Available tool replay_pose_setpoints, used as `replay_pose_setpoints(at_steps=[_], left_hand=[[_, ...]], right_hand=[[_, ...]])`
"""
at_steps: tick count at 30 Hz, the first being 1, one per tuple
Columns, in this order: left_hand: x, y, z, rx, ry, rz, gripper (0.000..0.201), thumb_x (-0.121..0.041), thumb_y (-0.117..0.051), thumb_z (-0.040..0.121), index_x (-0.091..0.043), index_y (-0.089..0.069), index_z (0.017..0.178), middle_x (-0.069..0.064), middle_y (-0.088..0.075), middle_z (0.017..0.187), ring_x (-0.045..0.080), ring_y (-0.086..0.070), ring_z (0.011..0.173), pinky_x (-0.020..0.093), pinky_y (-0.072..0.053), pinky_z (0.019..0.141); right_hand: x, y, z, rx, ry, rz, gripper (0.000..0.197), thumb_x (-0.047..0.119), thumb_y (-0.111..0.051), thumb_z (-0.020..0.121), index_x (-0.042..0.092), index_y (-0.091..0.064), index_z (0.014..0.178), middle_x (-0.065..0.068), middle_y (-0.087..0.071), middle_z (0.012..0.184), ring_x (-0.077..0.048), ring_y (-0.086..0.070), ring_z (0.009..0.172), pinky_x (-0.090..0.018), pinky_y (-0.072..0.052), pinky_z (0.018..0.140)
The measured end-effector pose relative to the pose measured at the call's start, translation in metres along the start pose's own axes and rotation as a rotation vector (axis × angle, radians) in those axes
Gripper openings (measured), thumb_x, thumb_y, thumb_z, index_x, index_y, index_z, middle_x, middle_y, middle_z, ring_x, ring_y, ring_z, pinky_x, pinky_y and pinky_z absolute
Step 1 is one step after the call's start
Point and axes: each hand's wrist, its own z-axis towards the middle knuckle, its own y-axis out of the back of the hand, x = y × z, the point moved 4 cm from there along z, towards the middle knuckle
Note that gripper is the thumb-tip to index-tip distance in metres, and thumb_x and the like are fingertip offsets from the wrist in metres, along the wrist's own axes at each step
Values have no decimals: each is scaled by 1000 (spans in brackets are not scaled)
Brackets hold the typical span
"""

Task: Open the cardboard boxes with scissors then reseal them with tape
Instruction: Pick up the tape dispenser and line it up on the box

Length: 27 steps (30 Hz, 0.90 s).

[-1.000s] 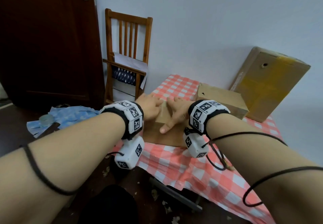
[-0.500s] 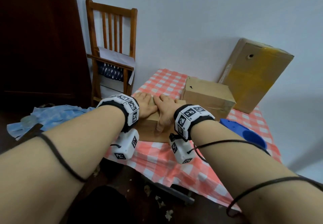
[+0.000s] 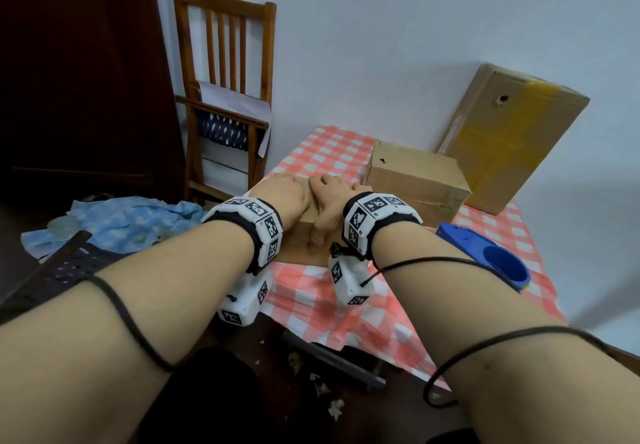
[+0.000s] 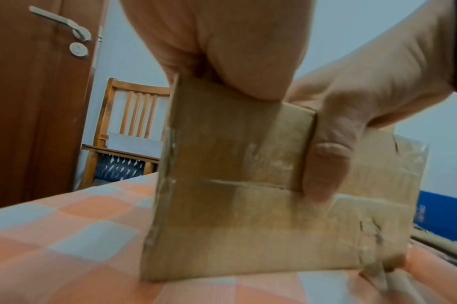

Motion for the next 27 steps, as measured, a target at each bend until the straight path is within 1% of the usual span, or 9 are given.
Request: replay_pose_setpoints(at_steps=[2, 5, 8, 11, 14, 18, 22, 25, 27], left_hand=[[-1, 3, -10, -43, 9, 29, 37, -22, -30, 103, -4, -47, 130, 14, -49, 133, 28, -44, 123, 36, -36, 98], [0, -3, -25, -119, -23, 51, 38, -23, -27, 104, -4, -50, 127, 14, -51, 131, 28, -47, 120, 38, -38, 94], [-2, -1, -41, -107, -35, 46, 39, -24, -26, 104, -4, -50, 128, 13, -50, 135, 26, -47, 122, 34, -36, 94], [-8, 1, -50, -74, -44, 103, 39, -23, -26, 105, -6, -51, 129, 11, -50, 136, 26, -47, 122, 34, -36, 95], [-6, 8, -45, -96, -11, 94, 40, -25, -23, 106, -7, -52, 127, 13, -52, 132, 26, -50, 118, 34, -37, 94], [-4, 12, -21, 10, 32, 116, 40, -23, -24, 106, -7, -47, 135, 15, -45, 141, 30, -45, 126, 38, -35, 103], [2, 17, -3, 40, 56, 115, 34, -21, -29, 104, -8, -52, 124, 16, -54, 130, 33, -53, 116, 39, -43, 95], [6, 16, 5, 66, 77, 79, 35, -20, -25, 105, -4, -48, 126, 18, -52, 132, 33, -50, 119, 39, -40, 96], [9, 7, 6, 58, 90, 3, 41, -22, -26, 105, 1, -38, 136, 20, -40, 141, 33, -41, 128, 38, -32, 104]], right_hand=[[0, 0, -2, 1, -3, -8, 112, 38, -83, 58, 15, -18, 147, -8, -32, 141, -28, -30, 134, -50, -25, 108], [0, 2, -4, 0, -12, -15, 115, 41, -83, 58, 15, -16, 148, -7, -30, 143, -27, -30, 135, -49, -25, 108], [1, 2, -5, -4, -14, -17, 118, 42, -83, 56, 16, -15, 148, -6, -30, 144, -27, -29, 136, -50, -24, 109], [0, 1, -8, -34, 6, -4, 111, 37, -80, 63, 15, -15, 149, -9, -29, 146, -28, -27, 137, -50, -21, 111], [-1, 2, -10, -35, 31, -8, 111, 38, -80, 65, 16, -11, 150, -9, -25, 149, -27, -24, 139, -49, -19, 113], [-3, 1, -8, -45, 54, -7, 106, 37, -78, 68, 16, -14, 150, -10, -27, 148, -27, -25, 138, -49, -19, 113], [-3, -1, -4, -49, 61, -6, 109, 42, -83, 60, 17, -22, 147, -9, -32, 141, -28, -28, 134, -51, -22, 111], [-3, -1, -3, -47, 48, 16, 106, 41, -83, 60, 16, -24, 145, -10, -33, 139, -29, -28, 133, -54, -22, 110], [-2, -2, -2, -42, 39, 11, 106, 40, -82, 61, 16, -22, 146, -11, -31, 141, -30, -26, 135, -55, -21, 110]])
